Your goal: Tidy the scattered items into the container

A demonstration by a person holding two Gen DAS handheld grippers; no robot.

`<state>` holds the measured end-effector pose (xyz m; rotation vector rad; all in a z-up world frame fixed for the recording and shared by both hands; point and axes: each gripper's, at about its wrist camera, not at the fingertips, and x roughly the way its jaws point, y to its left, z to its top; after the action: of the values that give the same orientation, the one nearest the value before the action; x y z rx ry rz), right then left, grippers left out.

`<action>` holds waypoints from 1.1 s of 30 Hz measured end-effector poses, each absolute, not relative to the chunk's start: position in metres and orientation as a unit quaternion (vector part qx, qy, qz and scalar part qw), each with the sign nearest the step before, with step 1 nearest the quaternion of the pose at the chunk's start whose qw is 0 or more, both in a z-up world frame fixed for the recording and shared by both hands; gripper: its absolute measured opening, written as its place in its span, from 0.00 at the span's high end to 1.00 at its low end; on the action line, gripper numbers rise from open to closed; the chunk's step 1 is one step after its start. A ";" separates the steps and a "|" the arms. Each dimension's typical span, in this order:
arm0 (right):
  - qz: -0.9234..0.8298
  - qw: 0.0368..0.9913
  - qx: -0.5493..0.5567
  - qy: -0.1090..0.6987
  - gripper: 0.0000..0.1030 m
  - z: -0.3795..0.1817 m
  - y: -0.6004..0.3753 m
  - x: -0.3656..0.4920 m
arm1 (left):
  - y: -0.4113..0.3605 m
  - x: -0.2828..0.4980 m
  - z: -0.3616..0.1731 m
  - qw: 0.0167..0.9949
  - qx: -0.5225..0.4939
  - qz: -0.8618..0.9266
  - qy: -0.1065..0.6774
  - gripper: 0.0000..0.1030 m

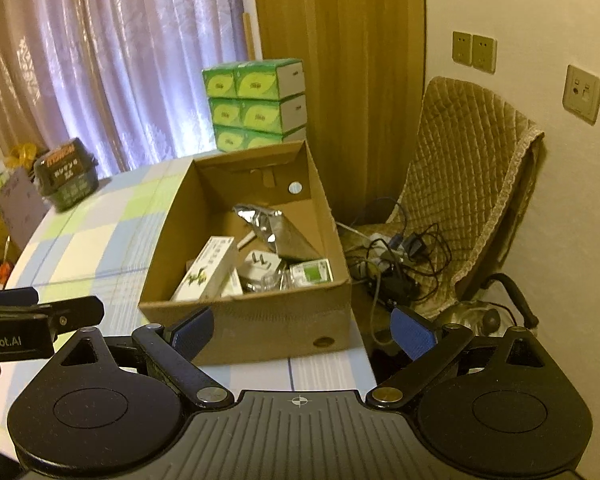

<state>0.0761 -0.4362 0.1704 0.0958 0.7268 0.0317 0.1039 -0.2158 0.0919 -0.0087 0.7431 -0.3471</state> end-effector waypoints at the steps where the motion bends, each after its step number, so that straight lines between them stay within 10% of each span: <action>1: 0.015 0.933 0.044 0.357 0.03 0.170 -0.435 0.074 | -0.214 0.100 0.093 0.917 -0.008 -0.169 0.360 0.01; 33: 0.026 0.924 0.031 0.380 0.03 0.156 -0.413 0.047 | -0.196 0.073 0.067 0.912 -0.024 -0.151 0.381 0.01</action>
<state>0.0471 -0.4129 0.1563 0.0645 0.7793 0.0526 0.0727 -0.1963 0.0669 -0.0496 0.7863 -0.3122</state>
